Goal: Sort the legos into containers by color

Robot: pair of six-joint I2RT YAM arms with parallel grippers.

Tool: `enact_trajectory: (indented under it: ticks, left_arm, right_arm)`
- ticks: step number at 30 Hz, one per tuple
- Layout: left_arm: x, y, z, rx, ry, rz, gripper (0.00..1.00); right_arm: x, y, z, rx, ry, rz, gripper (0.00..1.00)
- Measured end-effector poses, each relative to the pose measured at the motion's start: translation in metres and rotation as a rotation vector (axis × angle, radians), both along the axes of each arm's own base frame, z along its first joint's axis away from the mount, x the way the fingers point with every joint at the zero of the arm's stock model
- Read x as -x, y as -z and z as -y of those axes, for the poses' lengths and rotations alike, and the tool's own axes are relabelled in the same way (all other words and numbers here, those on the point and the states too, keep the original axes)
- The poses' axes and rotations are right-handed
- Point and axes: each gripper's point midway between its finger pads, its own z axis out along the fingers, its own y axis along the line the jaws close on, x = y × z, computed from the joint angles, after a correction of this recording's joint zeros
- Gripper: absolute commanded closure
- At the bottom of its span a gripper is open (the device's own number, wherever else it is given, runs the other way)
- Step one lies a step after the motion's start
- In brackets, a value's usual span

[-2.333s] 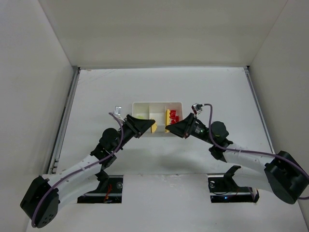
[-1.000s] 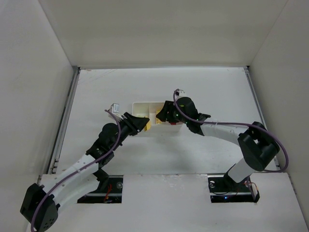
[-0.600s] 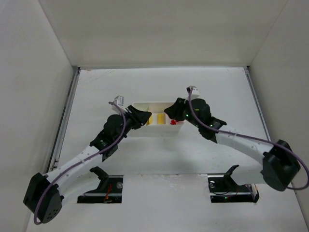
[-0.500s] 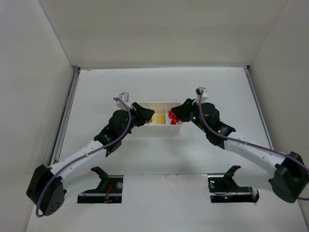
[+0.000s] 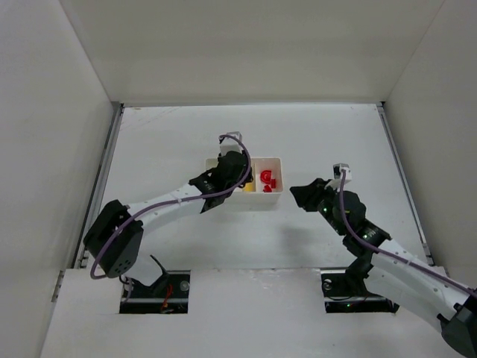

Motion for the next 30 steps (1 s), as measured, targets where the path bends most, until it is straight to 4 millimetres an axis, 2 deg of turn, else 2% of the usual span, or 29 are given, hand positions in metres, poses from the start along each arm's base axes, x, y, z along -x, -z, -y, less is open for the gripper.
enact_trajectory:
  ticks: [2,8,15,17,22,25,28,29,30]
  left_arm:
    - [-0.001,0.01,-0.002,-0.058,-0.008,-0.012,0.78]
    - [-0.004,0.027,-0.006,-0.156,-0.024,-0.03,0.76]
    - [-0.006,0.034,-0.009,-0.223,-0.041,-0.04,0.69]
    - [-0.007,0.031,-0.009,-0.23,-0.048,-0.032,0.63]
    - [-0.007,0.03,-0.011,-0.247,-0.062,-0.02,0.4]
    - [-0.006,0.027,-0.013,-0.254,-0.065,-0.014,0.33]
    - [-0.002,0.01,-0.014,-0.236,-0.062,0.012,0.29]
    - [-0.001,0.001,-0.015,-0.221,-0.063,0.026,0.25]
    - [0.0,-0.01,-0.016,-0.202,-0.063,0.045,0.08]
  right_arm:
    - [0.003,-0.001,0.005,-0.008,0.009,0.009,0.55]
    - [0.007,-0.006,0.016,-0.027,0.035,0.035,0.46]
    - [0.009,0.0,0.018,-0.021,0.041,0.029,0.41]
    - [0.01,-0.002,0.019,-0.025,0.042,0.034,0.39]
    - [0.01,-0.002,0.019,-0.024,0.042,0.033,0.37]
    - [0.009,0.002,0.018,-0.015,0.042,0.022,0.36]
    - [0.008,0.004,0.018,-0.01,0.043,0.017,0.34]
    - [0.008,0.004,0.018,-0.011,0.044,0.017,0.33]
    - [0.008,0.004,0.019,-0.011,0.045,0.018,0.31]
